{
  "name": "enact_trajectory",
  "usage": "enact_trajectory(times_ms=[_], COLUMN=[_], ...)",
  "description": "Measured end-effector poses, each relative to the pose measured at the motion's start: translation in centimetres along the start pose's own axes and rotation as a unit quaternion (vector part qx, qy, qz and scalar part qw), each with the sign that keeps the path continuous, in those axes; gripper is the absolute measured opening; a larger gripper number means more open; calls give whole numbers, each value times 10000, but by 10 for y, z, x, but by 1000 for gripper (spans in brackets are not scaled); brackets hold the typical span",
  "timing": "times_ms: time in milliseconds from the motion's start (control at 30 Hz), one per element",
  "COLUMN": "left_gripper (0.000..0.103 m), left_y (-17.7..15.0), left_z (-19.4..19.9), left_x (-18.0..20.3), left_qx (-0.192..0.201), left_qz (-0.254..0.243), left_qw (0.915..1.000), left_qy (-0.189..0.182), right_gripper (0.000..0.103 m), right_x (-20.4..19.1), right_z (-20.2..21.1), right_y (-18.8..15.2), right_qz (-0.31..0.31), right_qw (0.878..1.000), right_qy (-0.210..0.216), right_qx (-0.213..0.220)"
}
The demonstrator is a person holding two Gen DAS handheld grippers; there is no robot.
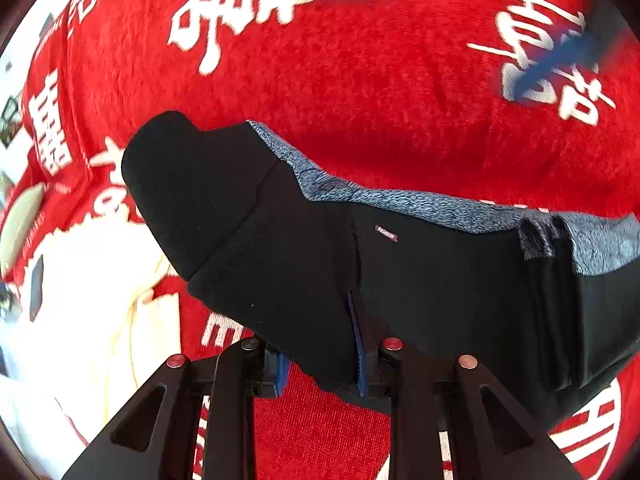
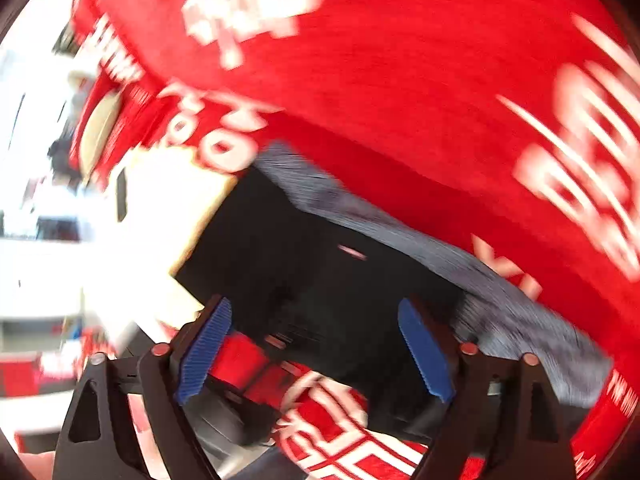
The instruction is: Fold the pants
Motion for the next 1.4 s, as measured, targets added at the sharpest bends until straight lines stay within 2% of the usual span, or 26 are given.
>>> enact_trajectory(times_ms=[67, 200, 400, 433, 467, 500, 567, 600, 767, 1000, 1200, 1400], left_gripper=[26, 26, 26, 26, 26, 26, 26, 26, 26, 26, 26, 26], left_y=[2, 7, 9, 10, 9, 8, 6, 6, 15, 31, 40, 38], left_z=[5, 14, 23, 25, 26, 26, 27, 30, 59, 106, 149, 186], left_x=[3, 9, 12, 13, 13, 13, 13, 13, 22, 46, 78, 127], left_qx=[129, 303, 505, 553, 557, 518, 484, 526, 770, 1119, 1402, 1647], left_qz=[-135, -295, -470, -524, -554, -562, -553, -562, -665, -872, -1184, -1700], left_qw=[9998, 9991, 9975, 9969, 9968, 9970, 9973, 9970, 9947, 9891, 9812, 9686], left_qy=[46, 101, 154, 172, 160, 139, 91, 69, -146, -396, -598, -765], right_gripper=[98, 99, 99, 92, 67, 53, 23, 20, 17, 17, 17, 17], right_x=[-22, -47, -38, -33, -31, -27, -22, -20, -14, -5, 16, 48], right_z=[-25, -60, -108, -111, -111, -109, -98, -91, -49, 19, 84, 136], right_y=[20, 41, 39, 35, 32, 29, 29, 29, 22, -4, -35, -77], right_qz=[212, 431, 220, 206, 211, 206, 174, 160, 65, -3, -100, -342], right_qw=[9984, 9938, 9807, 9786, 9777, 9773, 9813, 9844, 9960, 9992, 9933, 9804], right_qy=[32, -98, -467, -604, -683, -742, -710, -659, -237, 395, 892, 1304], right_qx=[-516, -1022, -1886, -1957, -1974, -1972, -1780, -1623, -862, -55, 725, 1436])
Point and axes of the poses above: each gripper's, at about its wrist camera, not at the fingertips, and z roughly against the way its jaws point, x to its right, y to its top, the point moved 7 cm from there along -z, roughly the way its jaws point, and after that the axes turned 15 degrees about y, right-handed, at the moved point
